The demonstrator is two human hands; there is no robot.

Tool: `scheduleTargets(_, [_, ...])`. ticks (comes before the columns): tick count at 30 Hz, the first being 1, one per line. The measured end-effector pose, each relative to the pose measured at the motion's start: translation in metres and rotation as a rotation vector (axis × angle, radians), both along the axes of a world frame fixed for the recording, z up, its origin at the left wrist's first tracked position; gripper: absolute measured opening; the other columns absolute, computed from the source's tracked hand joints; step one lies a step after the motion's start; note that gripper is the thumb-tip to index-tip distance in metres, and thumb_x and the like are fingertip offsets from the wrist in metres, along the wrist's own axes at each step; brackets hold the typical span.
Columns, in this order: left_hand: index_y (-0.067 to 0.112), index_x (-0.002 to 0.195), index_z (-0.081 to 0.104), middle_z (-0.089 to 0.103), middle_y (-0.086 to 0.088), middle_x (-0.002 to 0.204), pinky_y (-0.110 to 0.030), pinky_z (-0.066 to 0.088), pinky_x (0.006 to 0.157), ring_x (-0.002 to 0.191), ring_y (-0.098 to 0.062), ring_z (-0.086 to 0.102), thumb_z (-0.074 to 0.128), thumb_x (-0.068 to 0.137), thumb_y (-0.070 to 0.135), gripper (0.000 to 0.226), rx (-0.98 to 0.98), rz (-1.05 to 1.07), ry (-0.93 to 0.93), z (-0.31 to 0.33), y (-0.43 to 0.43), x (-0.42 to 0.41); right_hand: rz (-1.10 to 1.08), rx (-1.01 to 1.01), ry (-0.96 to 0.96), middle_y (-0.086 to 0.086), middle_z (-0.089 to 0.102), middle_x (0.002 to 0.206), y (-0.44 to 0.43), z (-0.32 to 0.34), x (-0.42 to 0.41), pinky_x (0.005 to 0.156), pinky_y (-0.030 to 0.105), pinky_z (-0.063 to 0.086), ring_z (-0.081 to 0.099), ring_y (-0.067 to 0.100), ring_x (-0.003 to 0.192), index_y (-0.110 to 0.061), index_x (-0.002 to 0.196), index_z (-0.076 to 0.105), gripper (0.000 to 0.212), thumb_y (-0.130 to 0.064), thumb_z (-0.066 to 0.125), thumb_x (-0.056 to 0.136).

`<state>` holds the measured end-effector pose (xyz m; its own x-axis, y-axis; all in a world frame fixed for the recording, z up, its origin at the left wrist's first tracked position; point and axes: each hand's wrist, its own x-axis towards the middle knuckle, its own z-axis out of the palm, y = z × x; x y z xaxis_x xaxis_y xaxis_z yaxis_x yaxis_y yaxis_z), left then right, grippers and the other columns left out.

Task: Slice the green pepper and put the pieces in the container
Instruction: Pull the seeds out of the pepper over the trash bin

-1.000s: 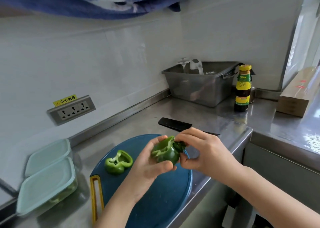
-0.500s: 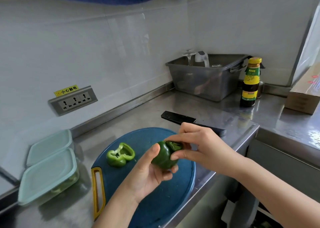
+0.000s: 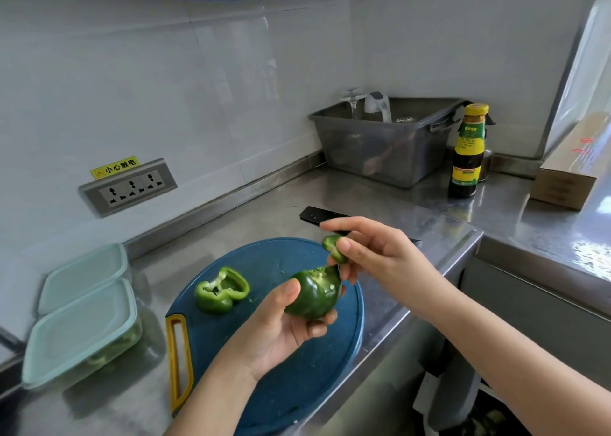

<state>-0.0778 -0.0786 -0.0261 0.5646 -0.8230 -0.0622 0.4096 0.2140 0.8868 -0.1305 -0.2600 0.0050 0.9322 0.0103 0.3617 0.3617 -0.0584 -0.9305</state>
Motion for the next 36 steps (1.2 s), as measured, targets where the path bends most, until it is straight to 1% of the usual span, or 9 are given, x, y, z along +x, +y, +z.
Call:
scheduleTargets(7, [0.009, 0.118, 0.059, 0.062, -0.009, 0.092, -0.023, 0.052, 0.057, 0.073, -0.018, 0.061, 0.089, 0.036, 0.054, 0.098, 0.034, -0.026, -0.041, -0.002, -0.029, -0.014, 0.074, 0.285, 0.135, 0.012, 0.067, 0.089, -0.036, -0.009, -0.034, 0.068, 0.024, 0.053, 0.063, 0.019, 0.075, -0.006, 0.114, 0.064, 0.035, -0.01, 0.062, 0.079])
scheduleTargets(13, [0.002, 0.109, 0.059, 0.066, -0.011, 0.081, -0.023, 0.052, 0.052, 0.066, -0.02, 0.063, 0.09, 0.031, 0.054, 0.098, 0.071, -0.049, 0.054, -0.008, -0.085, -0.05, -0.135, 0.301, 0.239, 0.012, 0.068, 0.078, -0.1, -0.027, -0.09, 0.056, 0.019, 0.049, 0.059, 0.014, 0.061, -0.005, 0.091, 0.074, 0.053, -0.037, 0.089, 0.051])
scheduleTargets(18, [0.0, 0.109, 0.062, 0.064, -0.022, 0.099, -0.027, 0.056, 0.054, 0.07, -0.027, 0.067, 0.092, 0.03, 0.047, 0.097, 0.112, -0.037, 0.236, -0.025, -0.129, -0.074, -0.238, 0.257, 0.442, 0.02, 0.066, 0.086, -0.144, -0.056, -0.139, 0.064, 0.022, 0.054, 0.063, 0.019, 0.07, 0.004, 0.104, 0.066, 0.029, -0.007, 0.068, 0.077])
scheduleTargets(22, [0.0, 0.112, 0.059, 0.062, -0.023, 0.105, -0.028, 0.057, 0.057, 0.075, -0.029, 0.067, 0.075, 0.069, 0.045, 0.065, 0.142, -0.034, 0.348, -0.042, -0.157, -0.09, -0.449, 0.075, 0.532, 0.014, 0.069, 0.078, -0.162, -0.09, -0.155, 0.067, 0.025, 0.057, 0.064, 0.019, 0.067, -0.001, 0.096, 0.068, 0.013, -0.001, 0.065, 0.084])
scheduleTargets(24, [-0.001, 0.115, 0.057, 0.062, -0.023, 0.105, -0.029, 0.057, 0.06, 0.078, -0.03, 0.067, 0.065, 0.073, 0.04, 0.06, 0.157, -0.034, 0.379, -0.05, -0.168, -0.098, -0.565, -0.09, 0.606, 0.014, 0.071, 0.078, -0.169, -0.111, -0.158, 0.071, 0.03, 0.059, 0.066, 0.017, 0.064, -0.004, 0.094, 0.07, 0.01, -0.005, 0.065, 0.085])
scheduleTargets(27, [-0.002, 0.116, 0.055, 0.063, -0.022, 0.101, -0.028, 0.058, 0.062, 0.079, -0.03, 0.067, 0.064, 0.072, 0.039, 0.061, 0.177, -0.035, 0.4, -0.057, -0.178, -0.108, -0.684, -0.303, 0.687, 0.006, 0.072, 0.077, -0.173, -0.131, -0.162, 0.075, 0.031, 0.058, 0.067, 0.017, 0.064, -0.012, 0.1, 0.07, 0.016, -0.019, 0.064, 0.088])
scheduleTargets(29, [-0.001, 0.113, 0.056, 0.065, -0.021, 0.099, -0.028, 0.057, 0.062, 0.078, -0.029, 0.067, 0.069, 0.075, 0.044, 0.06, 0.191, -0.043, 0.378, -0.06, -0.18, -0.111, -0.769, -0.396, 0.621, 0.0, 0.071, 0.077, -0.173, -0.128, -0.165, 0.075, 0.033, 0.057, 0.067, 0.017, 0.066, -0.02, 0.098, 0.071, 0.015, -0.026, 0.061, 0.089])
scheduleTargets(32, [0.0, 0.109, 0.059, 0.066, -0.02, 0.098, -0.028, 0.057, 0.062, 0.08, -0.029, 0.067, 0.067, 0.069, 0.039, 0.055, 0.194, -0.064, 0.339, -0.061, -0.179, -0.11, -0.831, -0.331, 0.299, 0.0, 0.068, 0.07, -0.166, -0.106, -0.171, 0.069, 0.039, 0.055, 0.064, 0.018, 0.066, -0.022, 0.084, 0.072, 0.009, -0.029, 0.067, 0.085])
scheduleTargets(36, [0.002, 0.108, 0.063, 0.064, -0.02, 0.104, -0.029, 0.057, 0.065, 0.082, -0.028, 0.067, 0.069, 0.068, 0.04, 0.055, 0.177, -0.099, 0.305, -0.058, -0.177, -0.107, -0.677, -0.331, -0.067, 0.0, 0.061, 0.08, -0.147, -0.075, -0.178, 0.059, 0.027, 0.047, 0.056, 0.019, 0.064, -0.017, 0.083, 0.074, 0.017, -0.025, 0.08, 0.07])
